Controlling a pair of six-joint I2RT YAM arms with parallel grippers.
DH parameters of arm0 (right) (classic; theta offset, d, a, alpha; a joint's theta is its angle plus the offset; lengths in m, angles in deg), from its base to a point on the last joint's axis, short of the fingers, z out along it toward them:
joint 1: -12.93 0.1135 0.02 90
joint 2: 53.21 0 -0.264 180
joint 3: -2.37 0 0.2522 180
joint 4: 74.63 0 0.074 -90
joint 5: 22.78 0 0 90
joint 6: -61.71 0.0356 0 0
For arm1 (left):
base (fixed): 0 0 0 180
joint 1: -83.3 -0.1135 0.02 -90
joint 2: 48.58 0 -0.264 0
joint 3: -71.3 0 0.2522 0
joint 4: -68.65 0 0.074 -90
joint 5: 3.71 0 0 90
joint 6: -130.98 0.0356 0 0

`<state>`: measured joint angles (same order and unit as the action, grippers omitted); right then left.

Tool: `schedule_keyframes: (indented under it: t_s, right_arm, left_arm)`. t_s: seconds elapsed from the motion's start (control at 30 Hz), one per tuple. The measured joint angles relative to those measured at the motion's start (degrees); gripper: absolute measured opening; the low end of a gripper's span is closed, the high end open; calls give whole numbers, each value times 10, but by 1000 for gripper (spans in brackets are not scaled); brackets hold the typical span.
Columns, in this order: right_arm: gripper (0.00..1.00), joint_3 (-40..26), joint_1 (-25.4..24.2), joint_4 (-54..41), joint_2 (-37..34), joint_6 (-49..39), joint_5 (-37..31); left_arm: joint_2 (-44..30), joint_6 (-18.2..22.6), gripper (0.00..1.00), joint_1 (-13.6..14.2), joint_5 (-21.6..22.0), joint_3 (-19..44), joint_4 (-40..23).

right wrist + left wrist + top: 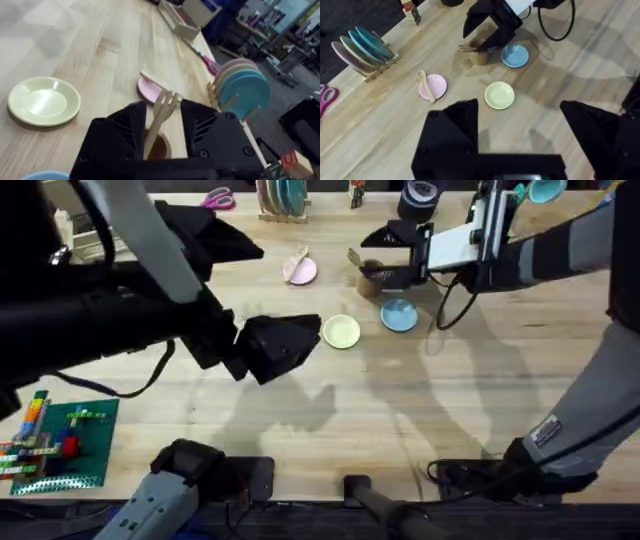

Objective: Pick up a utensil and set it on the pink plate, then put the other utensil in the container.

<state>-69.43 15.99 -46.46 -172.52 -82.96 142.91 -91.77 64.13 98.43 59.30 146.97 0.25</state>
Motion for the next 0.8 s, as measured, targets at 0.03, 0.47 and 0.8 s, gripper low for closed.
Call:
schedule_keyframes:
  t_s: [0.03, 0.47, 0.8]
  right_arm:
    - [422, 0, -1, 18, 0, 16, 7]
    - [477, -1, -87, 213, 7, 295, 0]
    - [997, -19, -98, 225, 12, 421, -104]
  left_arm:
    - [0, 0, 995, 0, 1, 0, 0]
    - [0, 0, 995, 0, 3, 0, 0]
    - [0, 0, 995, 0, 3, 0, 0]
